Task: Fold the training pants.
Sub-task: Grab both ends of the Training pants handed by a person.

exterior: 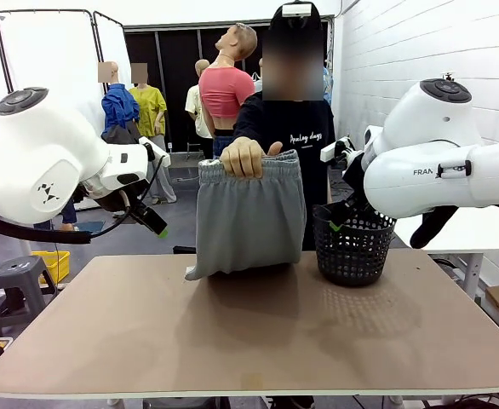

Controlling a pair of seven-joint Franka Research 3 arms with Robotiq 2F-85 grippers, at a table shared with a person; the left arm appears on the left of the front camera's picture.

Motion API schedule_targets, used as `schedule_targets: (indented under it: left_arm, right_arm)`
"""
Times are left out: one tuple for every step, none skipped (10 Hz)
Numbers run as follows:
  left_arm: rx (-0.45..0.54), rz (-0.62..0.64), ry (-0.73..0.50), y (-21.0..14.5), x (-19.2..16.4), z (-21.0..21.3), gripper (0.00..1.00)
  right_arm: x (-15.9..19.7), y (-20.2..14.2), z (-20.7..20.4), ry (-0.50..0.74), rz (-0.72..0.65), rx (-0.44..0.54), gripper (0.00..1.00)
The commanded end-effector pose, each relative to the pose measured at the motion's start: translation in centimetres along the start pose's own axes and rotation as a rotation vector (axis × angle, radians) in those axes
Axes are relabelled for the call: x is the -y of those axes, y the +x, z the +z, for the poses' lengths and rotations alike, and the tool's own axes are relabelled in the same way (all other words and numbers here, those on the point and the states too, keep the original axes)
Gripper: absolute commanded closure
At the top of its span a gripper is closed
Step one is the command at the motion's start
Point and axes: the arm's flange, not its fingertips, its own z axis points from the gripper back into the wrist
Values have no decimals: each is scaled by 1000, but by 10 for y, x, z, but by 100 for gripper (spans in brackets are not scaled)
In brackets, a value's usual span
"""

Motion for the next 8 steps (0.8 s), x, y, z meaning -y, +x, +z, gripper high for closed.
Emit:
schedule_targets:
  left_arm:
    - [-50,-192,-14,-1,-6,9,0]
    - [-75,-290,-30,1,-8,9,0]
    - [-109,-393,-38,2,-13,6,0]
    - [-137,-463,-50,4,-17,3,0]
    - [-164,-542,-69,3,-25,-4,0]
    - [-166,-620,-118,1,-30,-11,0]
    - [-165,-688,-181,-2,-32,-18,0]
    - [-160,-734,-234,-5,-31,-22,0]
  right_arm:
    - [12,-1,3,8,155,-45,0]
    - [17,-3,4,8,240,-61,0]
    - [24,-3,3,3,321,-87,0]
    - [29,-6,2,13,416,-106,0]
    - [34,-8,-2,55,528,-119,0]
    - [37,-12,-6,89,606,-156,0]
    - [37,-15,-8,121,682,-184,0]
    - [36,-17,-10,127,728,-198,0]
